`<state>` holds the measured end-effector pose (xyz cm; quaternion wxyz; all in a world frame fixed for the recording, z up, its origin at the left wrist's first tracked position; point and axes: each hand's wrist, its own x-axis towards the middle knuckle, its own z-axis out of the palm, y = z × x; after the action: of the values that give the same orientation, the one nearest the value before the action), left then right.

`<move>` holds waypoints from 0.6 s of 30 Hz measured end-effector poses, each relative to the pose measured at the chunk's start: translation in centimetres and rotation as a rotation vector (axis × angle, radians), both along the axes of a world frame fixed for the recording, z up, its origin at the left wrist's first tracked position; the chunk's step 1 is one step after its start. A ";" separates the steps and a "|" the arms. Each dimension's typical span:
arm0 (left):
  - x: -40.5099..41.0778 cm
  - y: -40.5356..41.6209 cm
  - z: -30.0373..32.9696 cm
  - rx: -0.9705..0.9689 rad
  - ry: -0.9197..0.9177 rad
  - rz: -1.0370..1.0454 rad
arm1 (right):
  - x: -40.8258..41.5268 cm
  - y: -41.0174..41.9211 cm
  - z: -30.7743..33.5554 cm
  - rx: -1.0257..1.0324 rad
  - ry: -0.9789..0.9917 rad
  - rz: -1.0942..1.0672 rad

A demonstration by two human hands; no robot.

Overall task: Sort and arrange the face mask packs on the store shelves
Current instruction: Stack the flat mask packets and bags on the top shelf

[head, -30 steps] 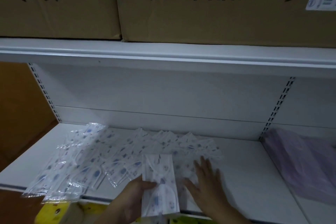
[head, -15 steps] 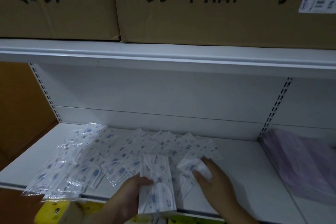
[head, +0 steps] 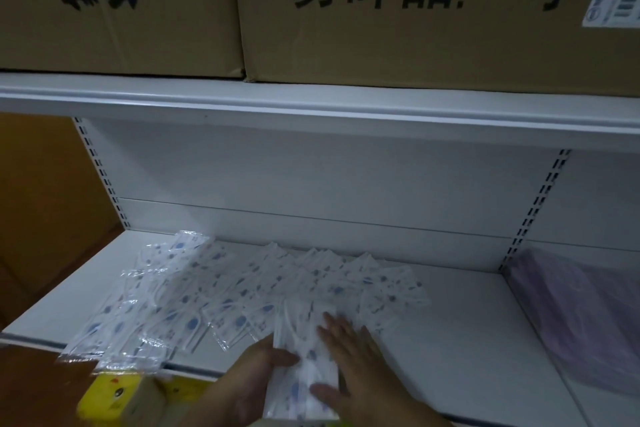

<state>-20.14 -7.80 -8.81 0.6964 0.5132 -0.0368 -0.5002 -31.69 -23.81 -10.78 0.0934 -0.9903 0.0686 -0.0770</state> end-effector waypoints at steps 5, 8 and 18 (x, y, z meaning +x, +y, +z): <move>0.8 1.8 0.0 0.090 -0.044 0.095 | 0.4 -2.4 -1.2 0.122 0.310 -0.429; 1.0 2.2 0.1 0.105 -0.031 0.142 | 0.7 -2.8 -2.1 0.122 0.323 -0.449; 1.9 2.5 0.9 0.134 0.008 0.116 | -1.1 -4.1 0.2 0.490 -0.178 -0.442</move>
<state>-18.24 -5.25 -7.87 0.6884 0.5580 0.0295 -0.4624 -32.76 -27.93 -10.56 0.3152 -0.8891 0.2894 -0.1627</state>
